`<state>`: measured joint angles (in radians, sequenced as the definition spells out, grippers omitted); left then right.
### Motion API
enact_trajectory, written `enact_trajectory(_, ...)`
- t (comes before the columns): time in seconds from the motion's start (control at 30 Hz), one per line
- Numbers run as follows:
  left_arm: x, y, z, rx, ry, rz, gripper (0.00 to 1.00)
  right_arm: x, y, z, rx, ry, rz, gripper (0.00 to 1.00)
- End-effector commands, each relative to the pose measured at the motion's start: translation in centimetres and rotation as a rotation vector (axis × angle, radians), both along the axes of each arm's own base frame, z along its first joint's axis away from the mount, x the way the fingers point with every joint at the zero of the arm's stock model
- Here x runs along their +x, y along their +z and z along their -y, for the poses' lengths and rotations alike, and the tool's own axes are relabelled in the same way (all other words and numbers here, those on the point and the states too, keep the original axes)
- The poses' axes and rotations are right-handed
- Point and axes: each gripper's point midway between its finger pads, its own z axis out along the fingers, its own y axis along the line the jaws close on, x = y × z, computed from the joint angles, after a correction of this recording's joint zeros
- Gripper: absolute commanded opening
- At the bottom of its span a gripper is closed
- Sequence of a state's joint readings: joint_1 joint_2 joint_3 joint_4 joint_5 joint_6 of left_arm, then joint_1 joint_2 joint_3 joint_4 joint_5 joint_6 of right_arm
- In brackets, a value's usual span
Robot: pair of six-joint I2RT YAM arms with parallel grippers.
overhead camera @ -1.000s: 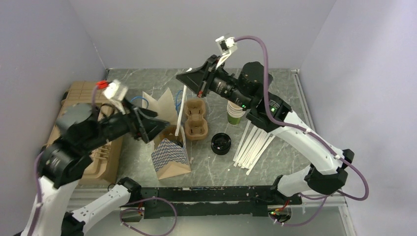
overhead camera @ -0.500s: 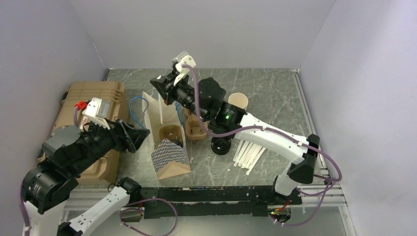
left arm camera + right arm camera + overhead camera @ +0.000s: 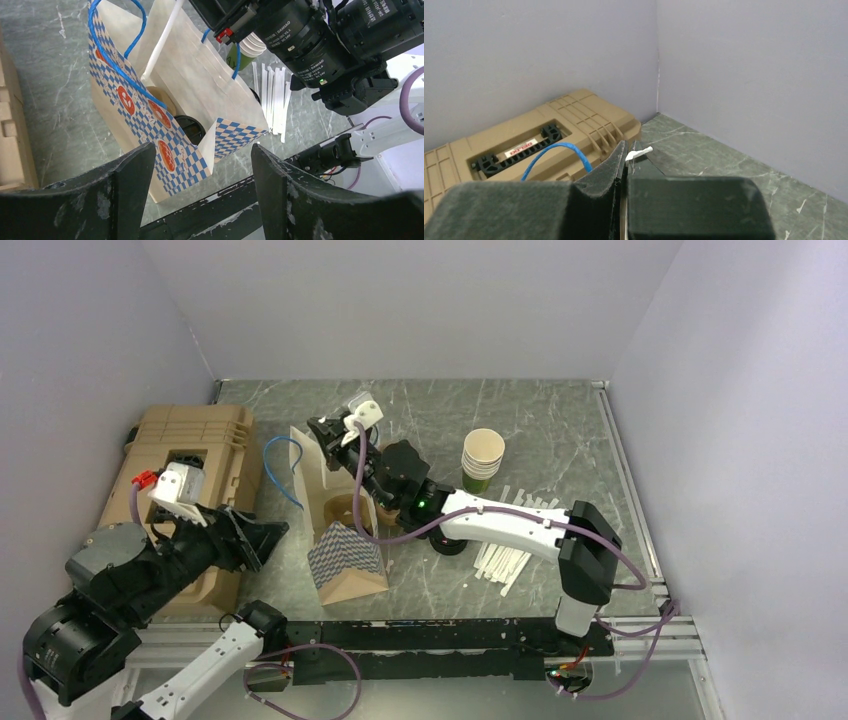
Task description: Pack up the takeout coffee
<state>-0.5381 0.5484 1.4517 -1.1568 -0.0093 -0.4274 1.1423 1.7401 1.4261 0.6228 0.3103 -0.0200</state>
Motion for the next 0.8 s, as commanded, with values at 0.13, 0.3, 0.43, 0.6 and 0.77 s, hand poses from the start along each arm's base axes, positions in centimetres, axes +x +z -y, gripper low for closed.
enact_trajectory(0.13, -0.5, -0.5, -0.2, -0.023, 0.005, -0.013, 0.75, 0.8, 2.2, 1.1, 0.181, -0.068, 0.008, 0.08)
enact_trajectory(0.3, -0.6, -0.4, -0.2, -0.024, 0.007, -0.018, 0.74, 0.8, 1.6, 1.3, 0.185, -0.069, -0.018, 0.35)
enact_trajectory(0.43, -0.3, -0.6, 0.0, -0.022, 0.008, -0.025, 0.74, 0.4, 2.1, 1.9, 0.177, -0.063, -0.011, 0.53)
enact_trajectory(0.6, 0.0, -0.7, 0.5, -0.030, -0.006, -0.028, 0.73, -0.1, 3.3, 3.1, 0.163, -0.066, -0.007, 0.57)
enact_trajectory(0.77, 0.3, -0.7, 0.9, -0.033, -0.012, -0.039, 0.73, -0.8, 5.1, 5.2, 0.147, -0.081, -0.002, 0.60)
